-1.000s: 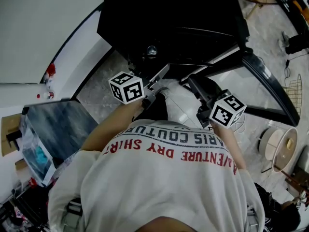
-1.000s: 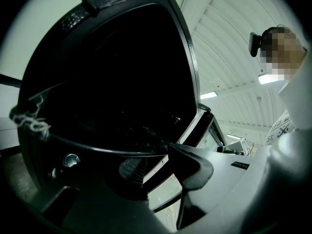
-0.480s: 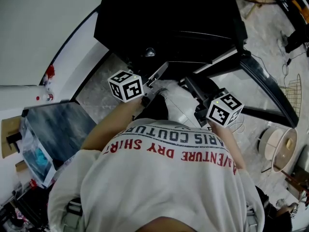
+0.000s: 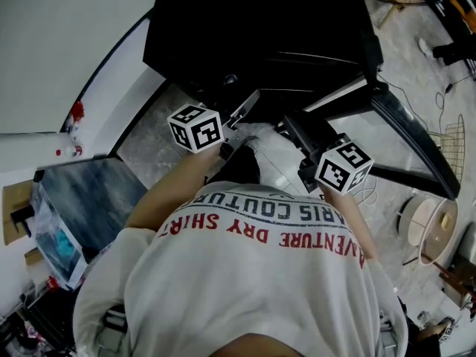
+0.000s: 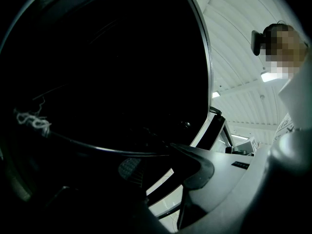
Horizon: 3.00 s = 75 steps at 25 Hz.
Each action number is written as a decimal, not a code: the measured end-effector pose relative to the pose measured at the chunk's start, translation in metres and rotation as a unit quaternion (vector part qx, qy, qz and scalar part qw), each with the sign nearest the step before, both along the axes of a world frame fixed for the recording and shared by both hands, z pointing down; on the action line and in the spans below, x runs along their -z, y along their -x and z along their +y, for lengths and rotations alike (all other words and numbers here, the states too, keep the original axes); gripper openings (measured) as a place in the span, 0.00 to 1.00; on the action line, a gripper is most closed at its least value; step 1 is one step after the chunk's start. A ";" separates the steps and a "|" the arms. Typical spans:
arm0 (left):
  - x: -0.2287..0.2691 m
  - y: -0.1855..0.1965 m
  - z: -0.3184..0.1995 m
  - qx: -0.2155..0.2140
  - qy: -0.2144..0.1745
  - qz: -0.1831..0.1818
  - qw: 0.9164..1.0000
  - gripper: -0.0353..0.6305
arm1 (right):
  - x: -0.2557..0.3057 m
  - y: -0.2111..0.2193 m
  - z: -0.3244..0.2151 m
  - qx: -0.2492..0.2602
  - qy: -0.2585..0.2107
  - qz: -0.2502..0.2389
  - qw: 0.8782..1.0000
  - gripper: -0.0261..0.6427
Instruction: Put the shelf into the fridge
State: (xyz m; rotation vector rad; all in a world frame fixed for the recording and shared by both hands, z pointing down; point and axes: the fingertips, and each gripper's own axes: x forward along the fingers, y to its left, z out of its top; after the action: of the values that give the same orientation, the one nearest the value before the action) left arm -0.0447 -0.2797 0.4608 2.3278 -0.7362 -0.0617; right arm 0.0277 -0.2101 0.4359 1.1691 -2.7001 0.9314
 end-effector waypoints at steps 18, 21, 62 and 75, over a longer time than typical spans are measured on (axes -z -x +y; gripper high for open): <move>0.000 -0.001 -0.029 0.016 -0.013 -0.009 1.000 0.31 | -0.006 0.001 -0.007 -0.006 0.012 0.003 1.000 0.09; 0.000 -0.001 -0.033 0.019 -0.015 -0.010 1.000 0.31 | -0.008 0.001 -0.008 -0.008 0.014 0.002 1.000 0.09; 0.068 0.028 0.050 -0.031 -0.046 -0.007 0.998 0.23 | 0.058 0.016 0.026 0.023 -0.053 -0.018 0.998 0.09; 0.143 0.007 0.134 -0.098 -0.120 0.007 0.988 0.12 | 0.112 0.010 0.063 0.030 -0.122 -0.023 0.992 0.08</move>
State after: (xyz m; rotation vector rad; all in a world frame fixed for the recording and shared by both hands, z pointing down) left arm -0.0517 -0.1458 0.3181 2.6145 -0.5132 -0.0824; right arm 0.0176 -0.1470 0.3238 1.1082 -2.9354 0.6417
